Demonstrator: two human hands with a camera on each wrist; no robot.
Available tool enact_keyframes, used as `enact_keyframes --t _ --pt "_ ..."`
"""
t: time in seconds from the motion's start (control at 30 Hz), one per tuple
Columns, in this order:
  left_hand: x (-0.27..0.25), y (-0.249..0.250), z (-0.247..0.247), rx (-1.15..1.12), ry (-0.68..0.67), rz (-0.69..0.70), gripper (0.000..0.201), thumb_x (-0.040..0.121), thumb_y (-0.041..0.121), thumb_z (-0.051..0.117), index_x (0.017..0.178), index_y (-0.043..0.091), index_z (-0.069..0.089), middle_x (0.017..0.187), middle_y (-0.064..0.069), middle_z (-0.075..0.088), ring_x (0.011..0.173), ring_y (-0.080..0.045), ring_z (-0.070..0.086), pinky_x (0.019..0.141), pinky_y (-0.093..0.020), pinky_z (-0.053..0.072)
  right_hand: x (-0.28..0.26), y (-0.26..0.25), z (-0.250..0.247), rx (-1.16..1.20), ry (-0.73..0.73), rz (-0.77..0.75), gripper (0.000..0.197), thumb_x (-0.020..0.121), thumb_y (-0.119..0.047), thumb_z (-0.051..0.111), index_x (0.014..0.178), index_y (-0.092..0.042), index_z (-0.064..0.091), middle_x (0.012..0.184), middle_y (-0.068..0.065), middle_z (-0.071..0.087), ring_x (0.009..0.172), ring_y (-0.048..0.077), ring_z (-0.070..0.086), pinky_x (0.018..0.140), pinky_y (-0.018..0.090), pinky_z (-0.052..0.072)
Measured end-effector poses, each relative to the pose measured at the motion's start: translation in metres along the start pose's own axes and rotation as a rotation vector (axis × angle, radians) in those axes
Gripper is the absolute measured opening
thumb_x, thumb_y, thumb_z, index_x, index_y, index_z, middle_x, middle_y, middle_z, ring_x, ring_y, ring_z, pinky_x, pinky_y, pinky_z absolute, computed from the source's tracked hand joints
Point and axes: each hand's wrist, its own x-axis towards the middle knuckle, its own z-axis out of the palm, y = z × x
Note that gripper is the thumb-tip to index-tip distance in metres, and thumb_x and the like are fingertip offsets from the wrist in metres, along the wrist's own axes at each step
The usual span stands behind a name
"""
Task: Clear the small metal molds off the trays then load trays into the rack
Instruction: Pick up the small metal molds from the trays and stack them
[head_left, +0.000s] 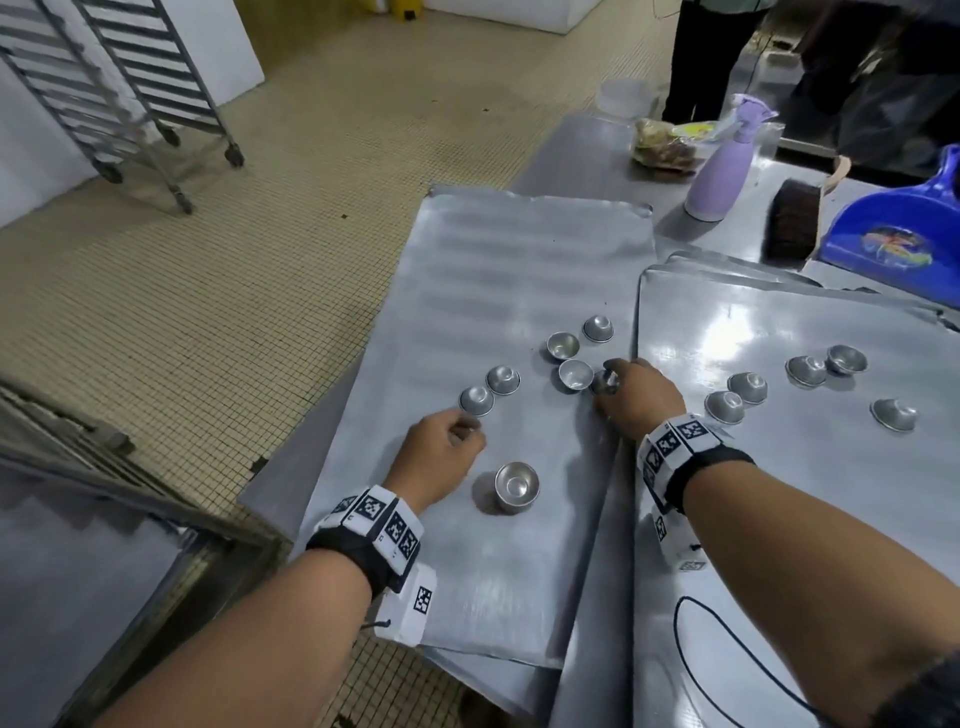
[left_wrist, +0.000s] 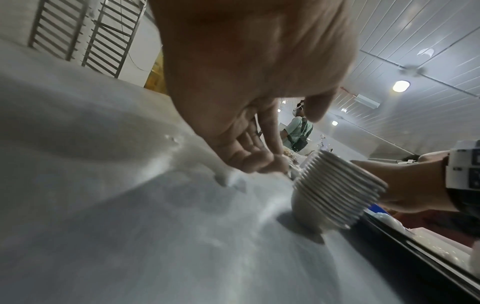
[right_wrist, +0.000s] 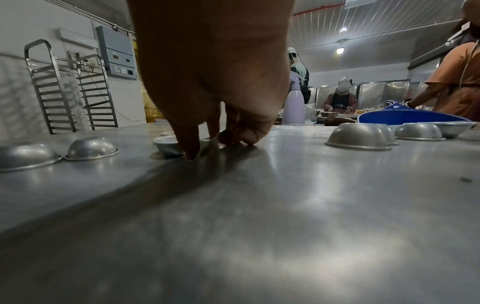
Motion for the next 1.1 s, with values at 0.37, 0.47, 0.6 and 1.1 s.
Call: enact_keyframes --t 0.37,0.47,0.6,1.1 --pt "0.059 -0.001 0.0 0.522 -0.027 0.112 0.036 0.089 0.039 0.064 0.122 0.024 0.062 0.127 -0.003 0.048 0.106 -0.031 0.063 0.095 -0.038 0.05 -0.006 0.001 0.004 -0.047 0.002 -0.028 0.033 0.097 -0.037 0.045 0.104 -0.01 0.063 0.109 0.015 0.06 0.101 0.036 0.061 0.08 0.037 0.049" --pt "0.061 -0.002 0.0 0.512 -0.002 0.137 0.028 0.087 0.038 0.066 0.109 0.02 0.064 0.121 -0.002 0.051 0.098 -0.03 0.063 0.088 -0.036 0.05 -0.007 0.0 0.004 0.0 0.004 -0.011 0.026 0.093 -0.034 0.05 0.094 -0.01 0.059 0.102 0.015 0.064 0.094 0.036 0.06 0.072 0.036 0.046" --pt "0.059 -0.001 -0.001 0.434 0.047 0.17 0.034 0.083 0.037 0.074 0.105 0.016 0.059 0.108 -0.001 0.062 0.095 -0.025 0.062 0.078 -0.031 0.046 -0.014 0.0 -0.001 0.07 0.013 -0.005 0.033 0.094 -0.033 0.052 0.119 -0.012 0.06 0.114 0.015 0.067 0.104 0.037 0.061 0.083 0.039 0.05" --pt "0.044 -0.01 -0.004 0.205 0.069 0.112 0.046 0.085 0.018 0.072 0.13 0.013 0.066 0.132 -0.005 0.056 0.114 -0.02 0.059 0.094 -0.023 0.039 -0.039 -0.004 -0.001 0.105 0.05 -0.094 0.016 0.087 -0.02 0.061 0.102 -0.014 0.064 0.107 0.009 0.06 0.096 0.031 0.061 0.073 0.031 0.041"
